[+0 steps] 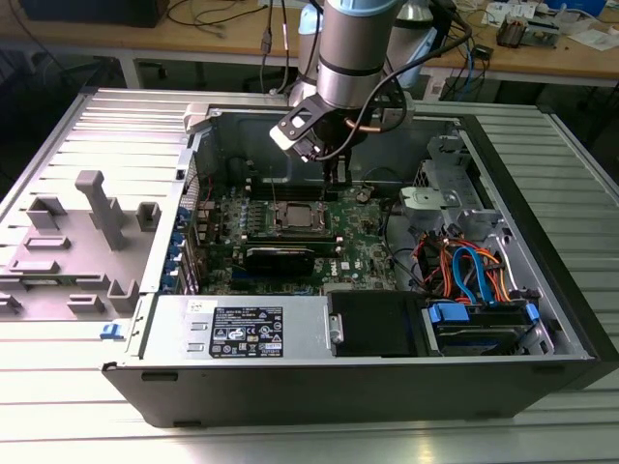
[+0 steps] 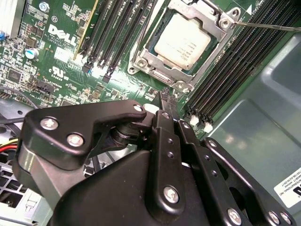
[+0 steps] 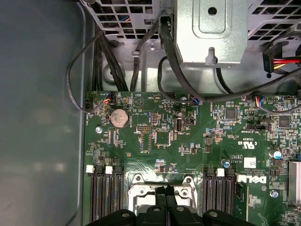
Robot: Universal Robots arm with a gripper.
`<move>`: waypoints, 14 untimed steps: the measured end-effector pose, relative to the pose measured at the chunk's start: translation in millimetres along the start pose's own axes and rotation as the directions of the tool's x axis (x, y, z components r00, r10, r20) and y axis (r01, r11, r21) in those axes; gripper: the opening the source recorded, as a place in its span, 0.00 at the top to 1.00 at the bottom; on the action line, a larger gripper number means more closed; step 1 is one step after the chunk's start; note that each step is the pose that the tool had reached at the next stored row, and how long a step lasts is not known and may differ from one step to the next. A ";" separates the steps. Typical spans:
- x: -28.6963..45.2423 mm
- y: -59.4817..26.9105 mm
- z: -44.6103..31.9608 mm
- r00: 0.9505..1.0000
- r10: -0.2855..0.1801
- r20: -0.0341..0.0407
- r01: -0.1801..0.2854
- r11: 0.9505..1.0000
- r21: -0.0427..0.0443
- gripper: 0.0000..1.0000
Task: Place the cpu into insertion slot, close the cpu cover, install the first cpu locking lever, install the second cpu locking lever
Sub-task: 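Close the cpu cover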
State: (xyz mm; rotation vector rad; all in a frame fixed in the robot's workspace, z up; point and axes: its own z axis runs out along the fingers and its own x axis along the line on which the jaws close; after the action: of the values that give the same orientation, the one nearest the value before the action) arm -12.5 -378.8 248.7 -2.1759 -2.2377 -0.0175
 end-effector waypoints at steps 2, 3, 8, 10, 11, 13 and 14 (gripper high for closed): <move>0.0 0.0 0.0 1.000 0.000 0.000 0.000 1.000 0.000 0.89; 0.0 0.0 0.0 1.000 0.000 0.000 0.000 1.000 0.000 0.89; 0.0 -0.3 0.0 1.000 0.000 0.000 0.000 1.000 0.000 0.89; 0.1 -2.2 0.0 1.000 0.000 0.000 0.000 1.000 0.000 0.89; 0.1 -4.0 0.1 1.000 0.000 0.000 0.000 1.000 0.000 0.89; 0.2 -6.9 0.1 1.000 0.000 0.000 0.000 1.000 0.000 0.89; 0.2 -8.3 0.1 1.000 0.000 0.000 0.000 1.000 0.000 0.89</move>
State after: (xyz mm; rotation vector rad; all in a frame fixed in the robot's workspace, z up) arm -20.8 -378.8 248.7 -2.1759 -2.2377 -0.0174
